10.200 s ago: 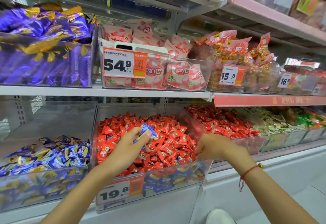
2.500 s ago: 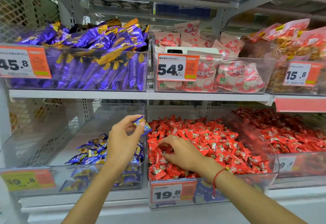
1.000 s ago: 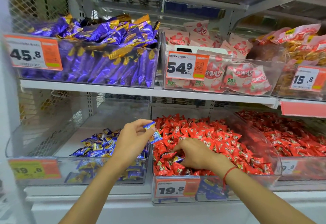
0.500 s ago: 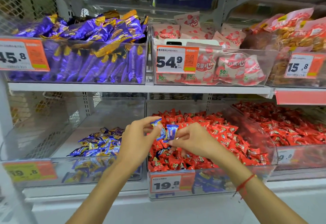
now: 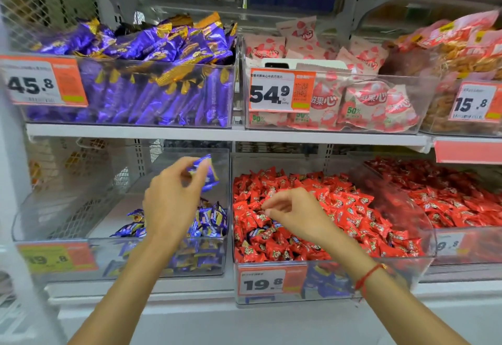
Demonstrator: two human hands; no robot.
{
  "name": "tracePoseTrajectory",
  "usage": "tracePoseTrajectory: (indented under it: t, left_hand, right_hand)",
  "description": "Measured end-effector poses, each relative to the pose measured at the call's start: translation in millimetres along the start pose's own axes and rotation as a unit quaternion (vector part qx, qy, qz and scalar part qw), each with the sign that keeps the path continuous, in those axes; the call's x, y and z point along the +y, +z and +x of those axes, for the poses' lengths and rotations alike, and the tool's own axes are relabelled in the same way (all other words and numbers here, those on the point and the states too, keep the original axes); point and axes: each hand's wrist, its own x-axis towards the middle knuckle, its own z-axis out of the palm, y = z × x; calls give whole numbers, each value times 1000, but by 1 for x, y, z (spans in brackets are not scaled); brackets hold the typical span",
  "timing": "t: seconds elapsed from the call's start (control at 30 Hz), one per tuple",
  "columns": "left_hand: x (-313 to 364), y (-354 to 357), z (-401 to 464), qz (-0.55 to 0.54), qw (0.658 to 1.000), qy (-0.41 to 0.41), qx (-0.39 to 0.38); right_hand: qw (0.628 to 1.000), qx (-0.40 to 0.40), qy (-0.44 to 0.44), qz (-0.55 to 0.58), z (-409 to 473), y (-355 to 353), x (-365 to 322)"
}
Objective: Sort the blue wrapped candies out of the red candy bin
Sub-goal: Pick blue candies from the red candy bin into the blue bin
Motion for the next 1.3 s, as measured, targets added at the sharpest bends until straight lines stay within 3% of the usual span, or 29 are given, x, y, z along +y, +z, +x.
tracePoseTrajectory:
  t: [0.07,0.13,0.27,0.4,0.6,0.67,0.73,0.8,0.97,1.03,1.13,1.2,1.3]
  left_hand:
    - [-17,-5,8,57,996,-54,-48]
    - [-27,0,6,109,980,-75,-149]
    - [-17,13,-2,106,964,-12,-243]
    - [-6,23,-14,47,951,35,-302]
    - [-14,26,-16,42,956,91,-277]
    - [-9,25,-16,17,959,124,-256]
    - [2,24,-18,-38,955,146,-254]
    - [13,27,-20,-99,948,149,-263]
    - [31,31,-24,-228,940,103,-231]
    - [31,28,-22,-265,938,71,-213]
    - [25,24,-18,-265,941,43,-207]
    - [21,22,-18,-237,947,43,-213]
    - [17,20,-19,-218,951,42,-216]
  right_hand:
    - [994,-58,-12,-97,8,13,6]
    - [974,-125,-21,-185,17,25,7]
    - [929,-213,-16,-303,28,37,-2]
    - [950,-113,-30,-288,24,46,5]
    - [983,-66,-39,-168,8,13,13]
    - [1000,-18,-2,-18,-1,-1,8]
    - [982,-5,61,181,-11,-14,0]
    - [948,-42,90,301,-17,-22,-6]
    - [915,-88,65,388,-25,-28,-21]
    - [939,-68,44,334,-23,-35,-21]
    - [997,9,-38,61,-16,-43,0]
    - [991,-27,-61,-118,-13,-44,19]
    - [953,-139,-27,-269,-11,-36,39]
